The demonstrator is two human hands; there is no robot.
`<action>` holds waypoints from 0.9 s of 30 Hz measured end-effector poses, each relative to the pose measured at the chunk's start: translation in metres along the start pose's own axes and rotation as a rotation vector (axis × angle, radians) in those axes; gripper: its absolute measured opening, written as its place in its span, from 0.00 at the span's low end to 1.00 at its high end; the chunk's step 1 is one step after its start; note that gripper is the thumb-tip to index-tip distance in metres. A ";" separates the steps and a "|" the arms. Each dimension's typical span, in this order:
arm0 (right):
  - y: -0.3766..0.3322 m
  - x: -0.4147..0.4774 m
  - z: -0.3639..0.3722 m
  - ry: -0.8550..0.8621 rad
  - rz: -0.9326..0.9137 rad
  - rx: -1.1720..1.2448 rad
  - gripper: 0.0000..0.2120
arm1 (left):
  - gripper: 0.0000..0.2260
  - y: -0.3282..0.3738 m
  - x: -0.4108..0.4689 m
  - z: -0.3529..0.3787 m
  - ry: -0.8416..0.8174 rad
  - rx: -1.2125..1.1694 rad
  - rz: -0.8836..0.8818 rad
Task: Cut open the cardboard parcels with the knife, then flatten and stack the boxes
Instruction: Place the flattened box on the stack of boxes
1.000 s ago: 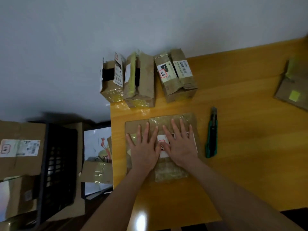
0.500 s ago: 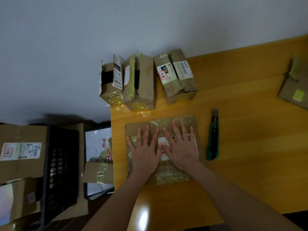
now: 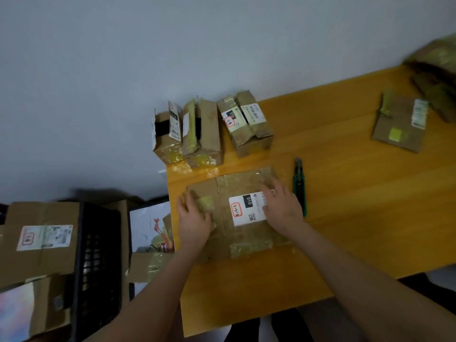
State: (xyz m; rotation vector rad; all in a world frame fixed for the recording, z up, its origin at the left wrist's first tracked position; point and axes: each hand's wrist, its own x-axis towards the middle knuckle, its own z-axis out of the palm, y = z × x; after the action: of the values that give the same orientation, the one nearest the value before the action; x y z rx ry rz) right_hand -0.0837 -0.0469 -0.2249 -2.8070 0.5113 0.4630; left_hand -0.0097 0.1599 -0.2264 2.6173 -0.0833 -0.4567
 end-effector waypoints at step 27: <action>0.227 -0.087 -0.135 0.293 0.506 0.850 0.45 | 0.16 0.285 -0.044 0.040 -0.116 -0.617 -0.060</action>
State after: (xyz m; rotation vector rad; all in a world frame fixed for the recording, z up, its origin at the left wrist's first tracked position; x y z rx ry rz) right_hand -0.2111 -0.2676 -0.1126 -1.9075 1.1641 -0.0942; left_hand -0.0584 -0.1034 -0.1128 1.9920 0.0872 -0.5522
